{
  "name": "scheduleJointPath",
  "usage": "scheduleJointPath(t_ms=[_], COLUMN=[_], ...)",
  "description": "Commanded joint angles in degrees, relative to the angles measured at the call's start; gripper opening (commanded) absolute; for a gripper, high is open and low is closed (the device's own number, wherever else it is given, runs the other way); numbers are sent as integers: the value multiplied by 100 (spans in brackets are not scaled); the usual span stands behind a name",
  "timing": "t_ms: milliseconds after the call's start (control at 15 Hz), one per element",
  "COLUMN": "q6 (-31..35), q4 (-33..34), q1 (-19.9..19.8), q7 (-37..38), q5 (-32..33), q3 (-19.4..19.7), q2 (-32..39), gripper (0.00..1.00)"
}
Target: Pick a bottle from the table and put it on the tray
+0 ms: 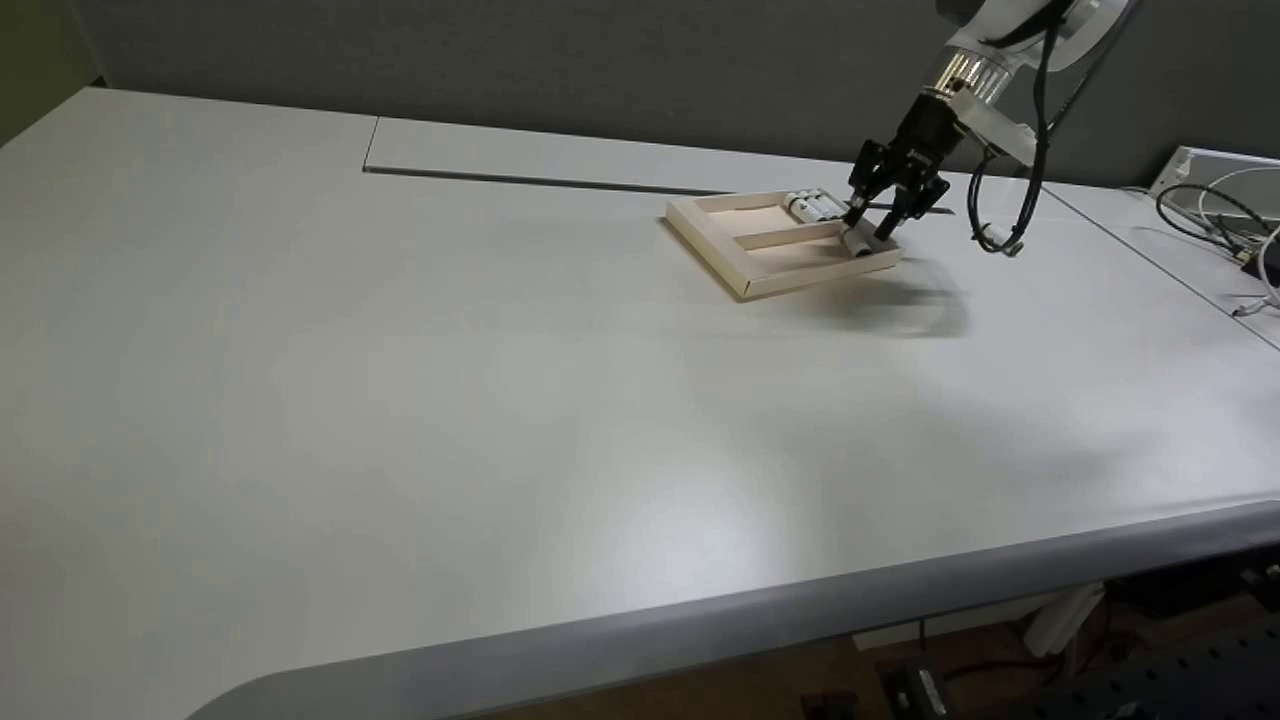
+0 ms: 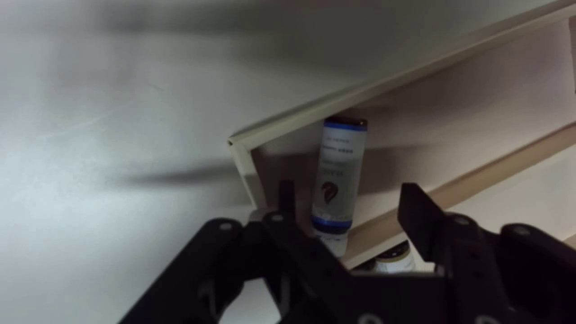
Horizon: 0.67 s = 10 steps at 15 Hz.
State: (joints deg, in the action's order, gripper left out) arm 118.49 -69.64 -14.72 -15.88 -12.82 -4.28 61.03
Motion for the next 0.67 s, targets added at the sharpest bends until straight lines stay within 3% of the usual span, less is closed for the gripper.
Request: scheduleJointPath(t_ms=[0, 133, 333, 600], q6=[-96, -301, -489, -349], q4=[-20, 29, 283, 182], q1=[-44, -123, -246, -209], q7=[40, 7, 137, -51], q5=[-48, -65, 20, -6], q3=[-22, -20, 204, 123], q2=[-348, -547, -672, -600], gripper=[93, 100, 100, 100])
